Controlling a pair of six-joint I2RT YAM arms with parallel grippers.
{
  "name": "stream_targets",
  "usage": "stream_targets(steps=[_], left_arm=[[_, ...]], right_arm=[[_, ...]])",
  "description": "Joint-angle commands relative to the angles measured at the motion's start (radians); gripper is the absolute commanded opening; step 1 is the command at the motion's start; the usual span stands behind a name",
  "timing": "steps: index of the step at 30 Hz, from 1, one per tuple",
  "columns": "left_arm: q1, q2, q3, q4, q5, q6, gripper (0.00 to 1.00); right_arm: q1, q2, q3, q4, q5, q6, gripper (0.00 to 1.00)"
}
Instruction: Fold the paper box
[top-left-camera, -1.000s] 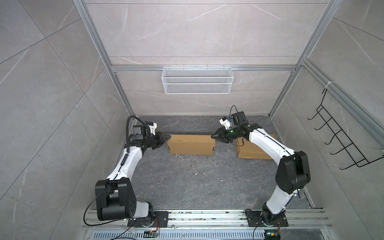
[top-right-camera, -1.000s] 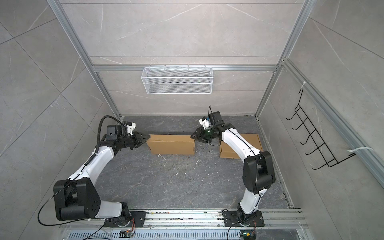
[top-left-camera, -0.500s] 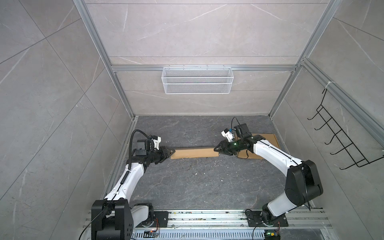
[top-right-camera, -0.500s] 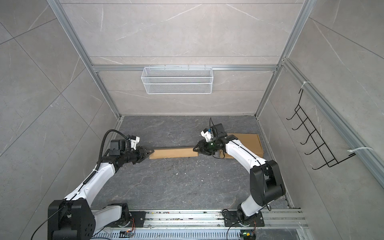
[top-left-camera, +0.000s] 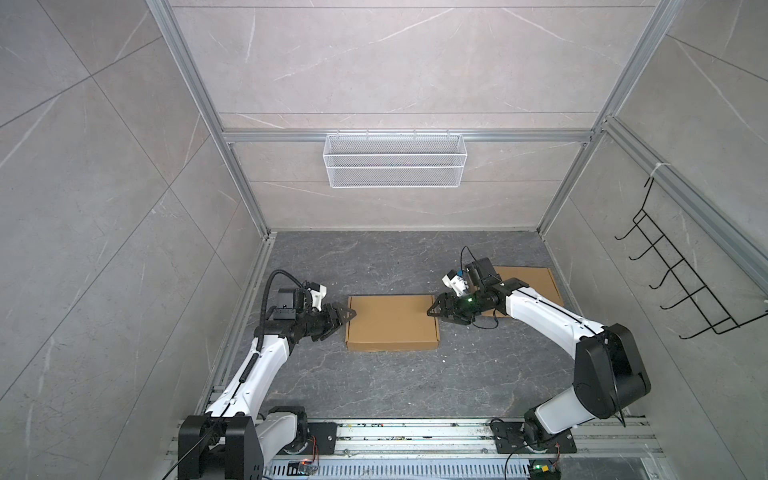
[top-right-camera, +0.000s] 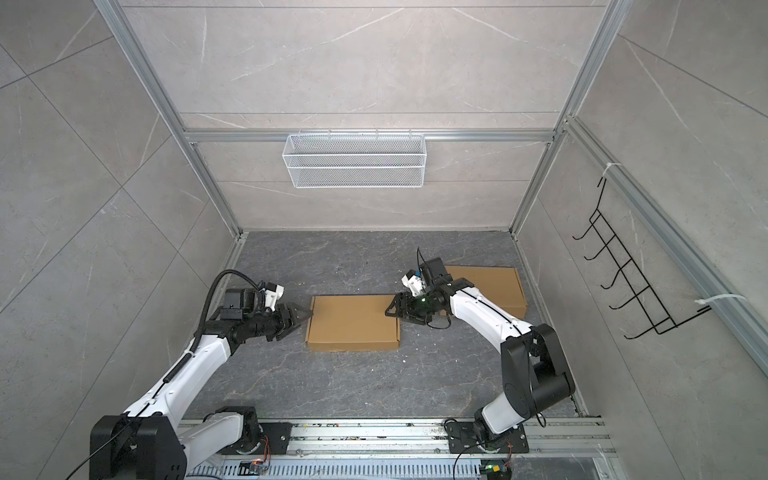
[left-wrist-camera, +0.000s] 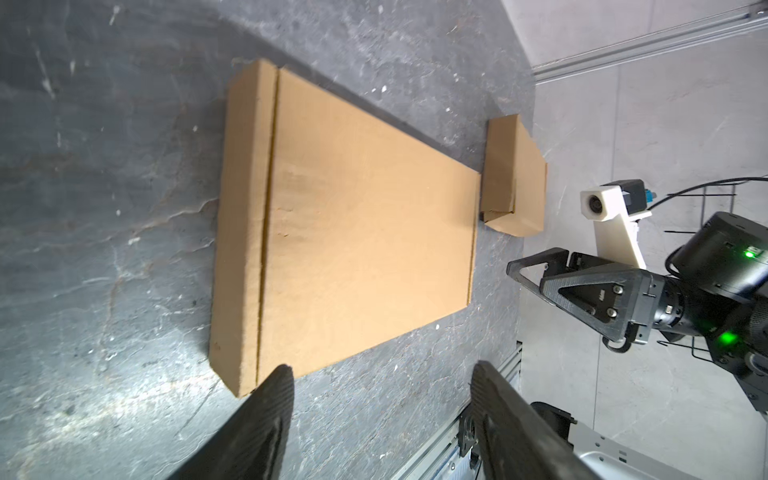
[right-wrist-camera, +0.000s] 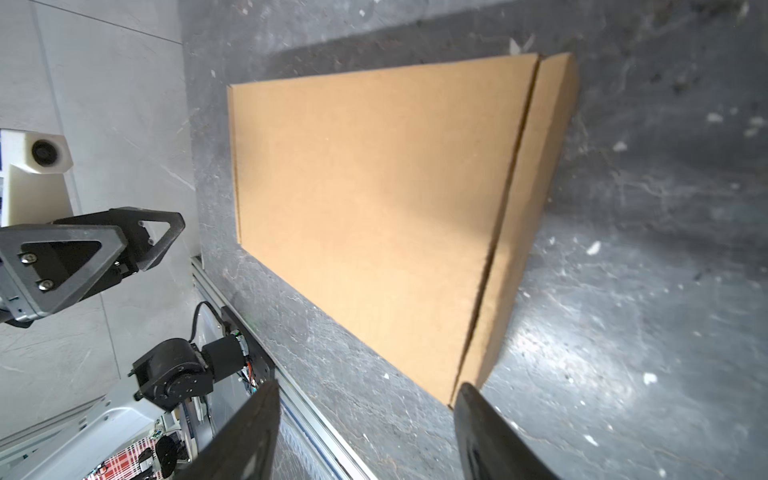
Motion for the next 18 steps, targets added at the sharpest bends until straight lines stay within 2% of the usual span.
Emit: stream_targets(steps=[1, 5, 9, 18], left_arm=[[-0.008, 0.016, -0.019, 0.043, -0.050, -0.017, 0.71], [-0.072, 0.055, -0.049, 0.118, -0.147, -0.036, 0.71], [-0.137, 0.130, -0.036, 0.142, -0.260, -0.024, 0.71], [-0.193, 0.300, 0.031, 0.236, -0.278, -0.041, 0.70]], right_arm=[[0.006, 0.009, -0.013, -0.010, 0.065, -0.002, 0.70], [0.007, 0.061, -0.009, -0.007, 0.130, -0.002, 0.71], [0.014, 0.123, 0.016, 0.027, 0.137, 0.007, 0.71], [0.028, 0.237, 0.112, 0.056, 0.106, 0.014, 0.66]])
